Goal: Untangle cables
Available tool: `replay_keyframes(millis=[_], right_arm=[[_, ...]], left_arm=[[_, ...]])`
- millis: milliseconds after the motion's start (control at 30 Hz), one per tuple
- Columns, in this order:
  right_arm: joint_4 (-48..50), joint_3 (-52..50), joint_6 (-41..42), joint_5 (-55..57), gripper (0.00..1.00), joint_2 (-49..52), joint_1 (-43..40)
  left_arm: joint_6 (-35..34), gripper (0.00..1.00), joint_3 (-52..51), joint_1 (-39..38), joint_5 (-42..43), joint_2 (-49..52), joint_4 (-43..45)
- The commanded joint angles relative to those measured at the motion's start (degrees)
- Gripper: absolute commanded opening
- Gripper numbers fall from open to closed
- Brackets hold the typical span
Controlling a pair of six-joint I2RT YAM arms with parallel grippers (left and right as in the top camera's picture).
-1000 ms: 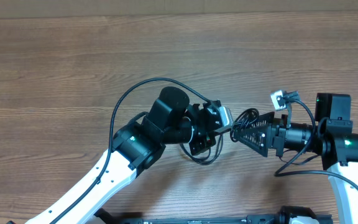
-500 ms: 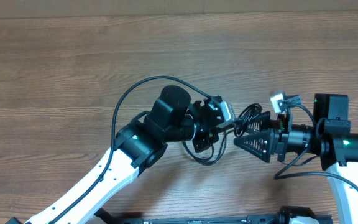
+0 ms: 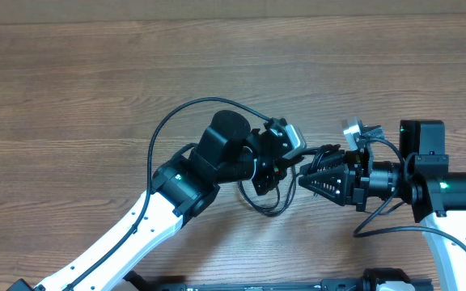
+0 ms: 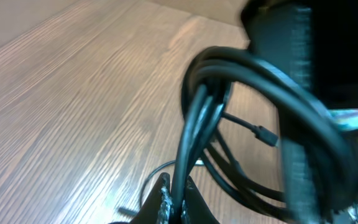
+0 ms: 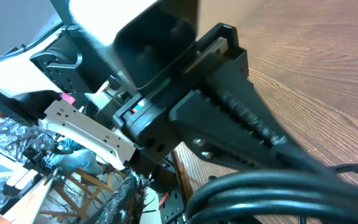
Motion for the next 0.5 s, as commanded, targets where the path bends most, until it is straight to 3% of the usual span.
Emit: replay_keyframes(millis=[0,167,267,400,467], right_arm=[[0.42,0.15,-0.57,-3.65,0.3,-0.63,0.46],[0.63,0.15,-1.51,-4.79,0.19,-0.63,0.48],[0.66,0.15,-3.54,-7.13,0.17,-0.63,0.48],[0.68,0.15,-3.54,-7.08,0.14,-0.63,0.48],[0.68,0.15,-3.54,-7.1,0.07,-0.63,0.48]], left_arm=[[-7.13,0.04,1.16,-0.42,-7.96,0.72,-0.15],[-16.46,0.04,1.16,-0.39,-17.55,0.83,-3.28],[-22.88,0.04,1.14,-0.35,-24.57,0.83,-6.73],[-26.12,0.04,1.16,-0.35,-26.05,0.83,-8.7],[-27.15,0.04,1.16,-0.35,-26.08,0.83,-9.18]])
